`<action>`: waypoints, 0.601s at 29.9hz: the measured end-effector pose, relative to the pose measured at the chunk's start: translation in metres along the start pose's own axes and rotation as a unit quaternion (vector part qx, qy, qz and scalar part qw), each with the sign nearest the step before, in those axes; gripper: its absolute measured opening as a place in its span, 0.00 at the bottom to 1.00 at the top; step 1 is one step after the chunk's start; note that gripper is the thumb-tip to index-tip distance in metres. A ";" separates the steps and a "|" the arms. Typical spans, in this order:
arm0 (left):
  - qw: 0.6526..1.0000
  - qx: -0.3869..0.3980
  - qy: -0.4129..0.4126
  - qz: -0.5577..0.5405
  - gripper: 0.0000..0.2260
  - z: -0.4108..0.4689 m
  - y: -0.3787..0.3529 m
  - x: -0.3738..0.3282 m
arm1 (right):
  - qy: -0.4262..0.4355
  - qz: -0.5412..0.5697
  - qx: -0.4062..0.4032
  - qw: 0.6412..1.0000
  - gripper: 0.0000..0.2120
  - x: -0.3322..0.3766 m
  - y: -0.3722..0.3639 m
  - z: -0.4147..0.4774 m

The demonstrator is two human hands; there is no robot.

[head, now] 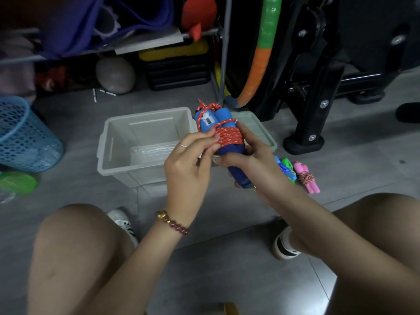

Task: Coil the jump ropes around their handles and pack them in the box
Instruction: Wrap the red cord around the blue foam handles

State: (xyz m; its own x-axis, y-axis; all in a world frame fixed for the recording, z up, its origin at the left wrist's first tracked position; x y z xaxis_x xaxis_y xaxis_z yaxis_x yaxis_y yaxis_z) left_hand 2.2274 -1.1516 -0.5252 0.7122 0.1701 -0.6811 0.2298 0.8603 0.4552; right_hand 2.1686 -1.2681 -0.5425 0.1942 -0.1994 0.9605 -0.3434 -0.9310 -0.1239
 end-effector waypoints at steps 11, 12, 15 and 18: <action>0.989 0.047 -0.066 0.127 0.06 -0.002 -0.005 0.003 | 0.014 -0.098 -0.022 0.995 0.26 -0.001 0.007 0.008; 0.983 0.056 -0.083 0.151 0.06 -0.001 -0.006 0.003 | 0.011 -0.109 -0.026 0.994 0.23 0.000 0.008 0.008; 0.978 0.058 -0.092 0.179 0.05 0.002 -0.004 0.004 | 0.008 -0.160 -0.038 0.986 0.22 -0.001 0.006 0.014; 0.987 0.040 -0.043 0.147 0.04 0.004 0.003 0.005 | -0.021 -0.195 -0.033 0.980 0.31 -0.011 0.003 0.018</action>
State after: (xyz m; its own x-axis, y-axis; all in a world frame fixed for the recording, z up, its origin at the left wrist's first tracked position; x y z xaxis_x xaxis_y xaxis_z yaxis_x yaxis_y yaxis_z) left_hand 2.2343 -1.1499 -0.5249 0.8084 0.3630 -0.4634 0.0542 0.7380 0.6727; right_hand 2.1823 -1.2739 -0.5578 0.3585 0.1535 0.9208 -0.2938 -0.9177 0.2674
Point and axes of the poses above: each hand's wrist, its own z-axis towards the middle knuckle, its own y-axis out of the back of the hand, x = y × z, the point moved 6 cm from there along z, towards the middle knuckle, and after that the axes turned 9 degrees about x, right-handed, at the moved point
